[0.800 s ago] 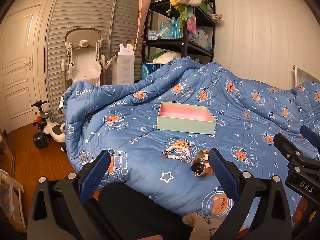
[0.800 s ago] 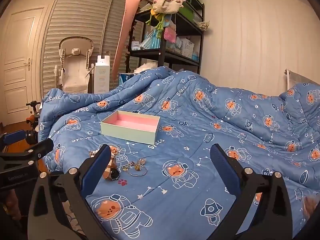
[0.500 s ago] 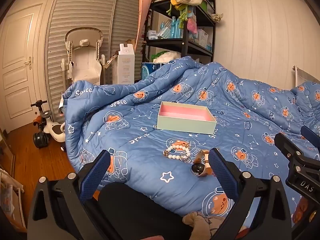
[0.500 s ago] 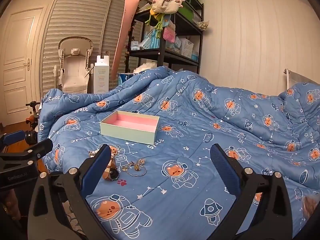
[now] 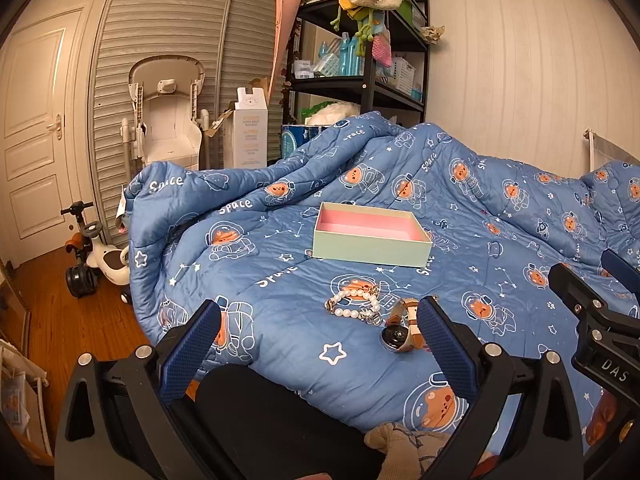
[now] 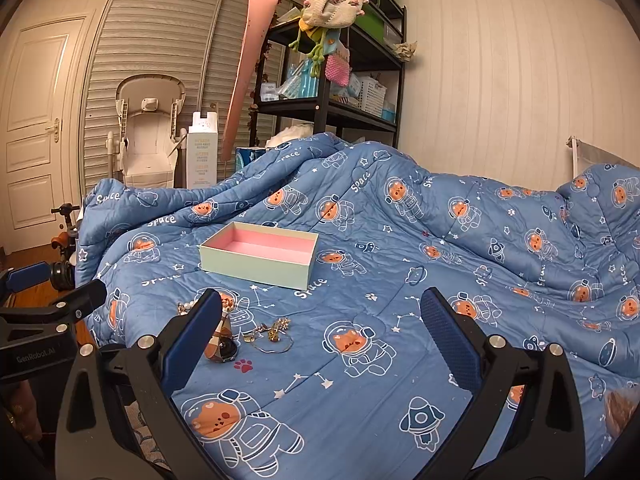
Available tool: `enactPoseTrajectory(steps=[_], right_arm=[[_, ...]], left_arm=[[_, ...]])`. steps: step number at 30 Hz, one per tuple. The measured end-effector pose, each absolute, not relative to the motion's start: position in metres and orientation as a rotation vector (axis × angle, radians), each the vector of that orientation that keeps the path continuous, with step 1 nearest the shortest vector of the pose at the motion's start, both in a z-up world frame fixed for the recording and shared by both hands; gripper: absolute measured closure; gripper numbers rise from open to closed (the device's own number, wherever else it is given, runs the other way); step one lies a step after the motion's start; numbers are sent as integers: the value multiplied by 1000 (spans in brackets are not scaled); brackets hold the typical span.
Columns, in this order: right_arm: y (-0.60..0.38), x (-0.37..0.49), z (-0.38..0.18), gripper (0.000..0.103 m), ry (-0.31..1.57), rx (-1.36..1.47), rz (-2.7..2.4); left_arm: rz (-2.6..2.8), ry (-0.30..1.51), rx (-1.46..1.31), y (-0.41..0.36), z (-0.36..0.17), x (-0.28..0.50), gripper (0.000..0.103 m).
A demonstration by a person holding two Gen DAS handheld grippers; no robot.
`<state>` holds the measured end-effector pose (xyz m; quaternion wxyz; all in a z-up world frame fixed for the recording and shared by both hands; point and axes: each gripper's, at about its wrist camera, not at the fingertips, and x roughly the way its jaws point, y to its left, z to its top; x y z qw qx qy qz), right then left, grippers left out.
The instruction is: Organize jewelry
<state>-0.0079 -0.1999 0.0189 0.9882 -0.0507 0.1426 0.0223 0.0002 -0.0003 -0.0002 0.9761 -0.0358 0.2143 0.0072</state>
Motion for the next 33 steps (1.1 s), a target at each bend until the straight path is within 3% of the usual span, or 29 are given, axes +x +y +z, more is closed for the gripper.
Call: enactPoseTrajectory(steps=[33], right_arm=[[-201,-8,19,5,286,-98,44]], left_arm=[[16,436,-70,2,4,1,7]])
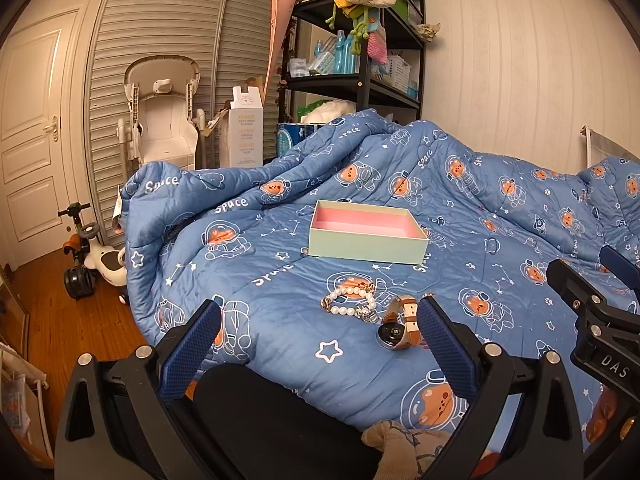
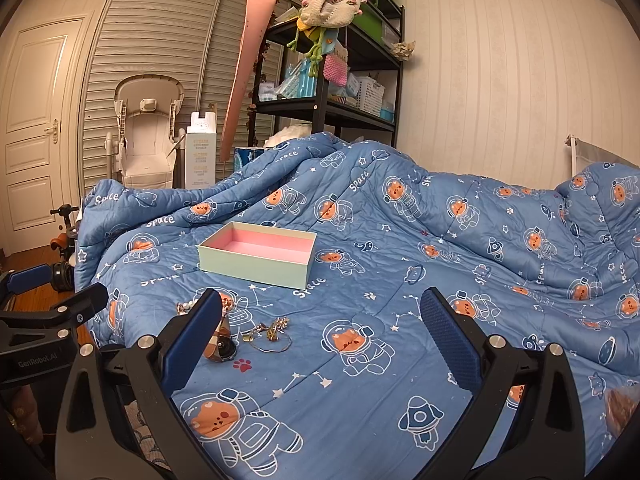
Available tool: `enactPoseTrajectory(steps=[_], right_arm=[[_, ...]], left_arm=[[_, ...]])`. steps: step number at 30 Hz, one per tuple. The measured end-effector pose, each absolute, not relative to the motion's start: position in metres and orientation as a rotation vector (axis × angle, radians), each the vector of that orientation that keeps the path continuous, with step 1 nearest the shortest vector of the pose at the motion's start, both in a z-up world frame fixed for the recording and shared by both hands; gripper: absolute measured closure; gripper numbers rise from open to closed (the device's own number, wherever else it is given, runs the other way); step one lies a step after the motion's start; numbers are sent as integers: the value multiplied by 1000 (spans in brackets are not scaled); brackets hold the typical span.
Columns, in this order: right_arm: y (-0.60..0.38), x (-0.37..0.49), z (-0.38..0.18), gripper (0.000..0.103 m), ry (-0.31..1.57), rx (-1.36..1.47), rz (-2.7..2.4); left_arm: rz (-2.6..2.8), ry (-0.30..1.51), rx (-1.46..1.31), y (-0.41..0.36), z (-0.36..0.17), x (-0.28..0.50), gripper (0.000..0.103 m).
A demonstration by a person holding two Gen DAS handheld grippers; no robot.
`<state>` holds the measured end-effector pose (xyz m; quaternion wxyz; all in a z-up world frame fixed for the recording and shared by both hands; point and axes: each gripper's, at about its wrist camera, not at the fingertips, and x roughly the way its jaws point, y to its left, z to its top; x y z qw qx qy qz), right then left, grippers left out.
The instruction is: Organize jewelry
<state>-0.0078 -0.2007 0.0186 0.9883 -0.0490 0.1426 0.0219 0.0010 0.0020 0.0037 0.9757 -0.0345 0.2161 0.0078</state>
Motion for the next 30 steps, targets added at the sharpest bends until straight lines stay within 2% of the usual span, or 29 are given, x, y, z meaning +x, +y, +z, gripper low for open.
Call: enactPoseTrajectory(steps=[19,30], right_arm=[[-199,-5,23,5,291,-102,45],[-194,2,16,5,316,-114,48]], left_arm=[[12,440,-70,-1,8,2,7],[-6,465,-82,-11,-13,5,7]])
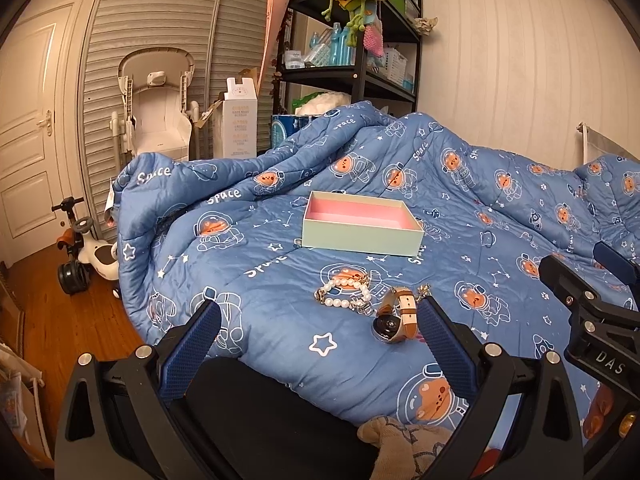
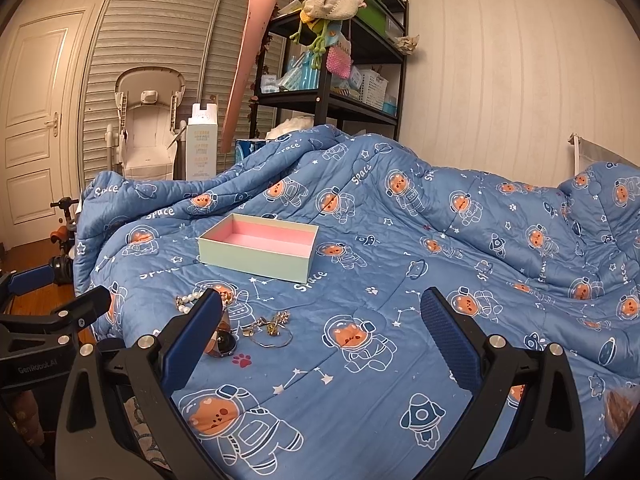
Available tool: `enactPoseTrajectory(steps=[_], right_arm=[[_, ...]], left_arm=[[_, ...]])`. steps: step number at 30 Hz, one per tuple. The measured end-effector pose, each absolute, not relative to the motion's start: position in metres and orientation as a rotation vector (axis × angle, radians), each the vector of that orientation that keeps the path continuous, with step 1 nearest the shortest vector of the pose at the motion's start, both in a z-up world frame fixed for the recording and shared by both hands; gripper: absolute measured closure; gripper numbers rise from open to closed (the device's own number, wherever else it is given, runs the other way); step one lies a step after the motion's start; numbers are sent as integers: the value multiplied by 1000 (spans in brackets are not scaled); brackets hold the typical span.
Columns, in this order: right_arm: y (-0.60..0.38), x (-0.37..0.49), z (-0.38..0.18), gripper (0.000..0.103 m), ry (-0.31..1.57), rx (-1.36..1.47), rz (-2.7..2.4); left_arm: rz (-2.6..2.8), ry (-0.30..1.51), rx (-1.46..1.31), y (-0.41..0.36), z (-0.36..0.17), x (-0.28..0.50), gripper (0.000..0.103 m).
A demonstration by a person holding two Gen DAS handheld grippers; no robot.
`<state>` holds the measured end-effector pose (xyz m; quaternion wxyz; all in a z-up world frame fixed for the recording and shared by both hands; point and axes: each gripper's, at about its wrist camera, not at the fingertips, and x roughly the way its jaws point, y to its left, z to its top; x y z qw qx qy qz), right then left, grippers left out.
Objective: Organize jewelry
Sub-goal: 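Lower the left gripper onto the tan-strap watch and close on it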
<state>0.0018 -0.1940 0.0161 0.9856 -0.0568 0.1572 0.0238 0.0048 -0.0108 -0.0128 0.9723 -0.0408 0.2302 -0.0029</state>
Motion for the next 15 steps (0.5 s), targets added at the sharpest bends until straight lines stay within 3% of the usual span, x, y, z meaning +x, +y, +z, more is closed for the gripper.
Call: enactPoseTrajectory(steps=[9,15], right_arm=[[-199,33,4,5,458,-74,95],[-207,83,-25,5,734,-11,221]], left_arm=[[-47,533,-127,3,-19,21,7],[-139,610,-194,9,-26,39,7]])
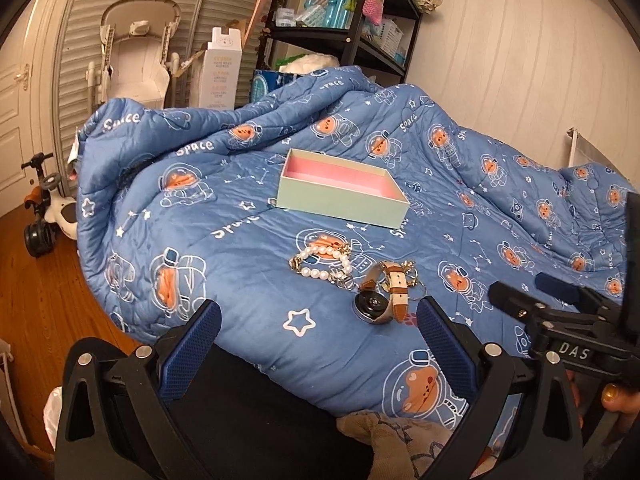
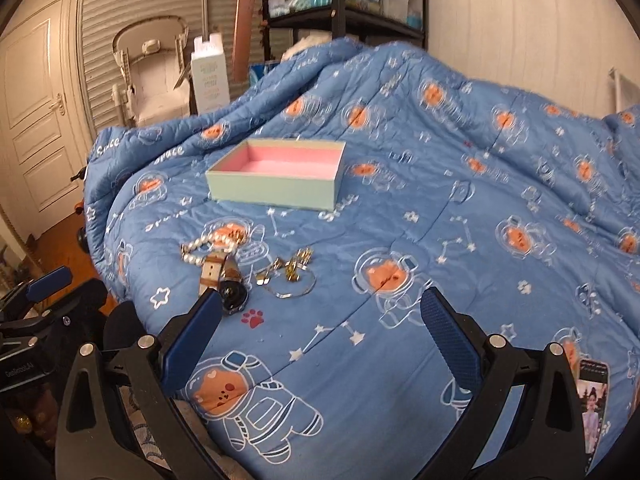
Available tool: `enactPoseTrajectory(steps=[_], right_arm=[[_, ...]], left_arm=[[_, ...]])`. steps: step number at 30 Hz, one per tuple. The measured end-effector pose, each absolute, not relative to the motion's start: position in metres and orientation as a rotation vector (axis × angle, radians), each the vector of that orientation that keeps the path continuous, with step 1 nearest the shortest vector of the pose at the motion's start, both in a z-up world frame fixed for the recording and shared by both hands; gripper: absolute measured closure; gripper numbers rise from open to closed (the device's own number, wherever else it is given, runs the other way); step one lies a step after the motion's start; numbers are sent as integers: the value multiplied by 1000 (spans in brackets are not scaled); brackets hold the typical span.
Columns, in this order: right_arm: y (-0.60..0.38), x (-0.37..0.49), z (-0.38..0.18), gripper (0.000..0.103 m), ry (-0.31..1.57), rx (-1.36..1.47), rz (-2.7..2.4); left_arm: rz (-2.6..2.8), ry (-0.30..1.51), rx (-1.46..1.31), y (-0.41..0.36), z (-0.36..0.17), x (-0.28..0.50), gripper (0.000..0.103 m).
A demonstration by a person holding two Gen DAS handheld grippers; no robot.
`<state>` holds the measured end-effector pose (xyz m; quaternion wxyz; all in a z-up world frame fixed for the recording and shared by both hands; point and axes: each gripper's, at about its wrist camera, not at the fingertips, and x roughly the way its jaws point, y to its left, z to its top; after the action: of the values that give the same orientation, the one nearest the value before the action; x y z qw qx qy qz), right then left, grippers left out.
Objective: Organize jewelry
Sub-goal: 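Lower the left gripper onto the tan-strap watch and close on it, then carry the watch with the left gripper while the right gripper grasps the gold bangle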
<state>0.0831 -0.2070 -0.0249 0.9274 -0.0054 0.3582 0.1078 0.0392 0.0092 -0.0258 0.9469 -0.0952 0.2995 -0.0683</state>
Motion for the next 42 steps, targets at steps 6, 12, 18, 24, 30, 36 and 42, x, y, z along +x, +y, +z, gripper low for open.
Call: enactPoseTrajectory(steps=[6,12,18,24,30,36,42], right_arm=[[-210,126,-56,8,861,-90,287],[-206,160,-80,23,987,-120,456],[-195,176,-93,28,997,-194,577],[-179,192,-95,40,1000,-234,605],[-172,192,-96,52,981,-207,563],[-171,186,-97,52,954,-195,539],[-174,179,-90,52,942,-153,567]], left_arm=[[-304,719,-145,-16,-41,69,8],[-398,809,-106,-34,-58,107,35],[-442,861,-73,-48,-64,134,54],[-450,874,-79,-54,-67,140,73],[-461,863,-57,-58,-65,139,87],[-469,866,-69,-58,-65,142,88],[-481,871,-83,-57,-62,142,88]])
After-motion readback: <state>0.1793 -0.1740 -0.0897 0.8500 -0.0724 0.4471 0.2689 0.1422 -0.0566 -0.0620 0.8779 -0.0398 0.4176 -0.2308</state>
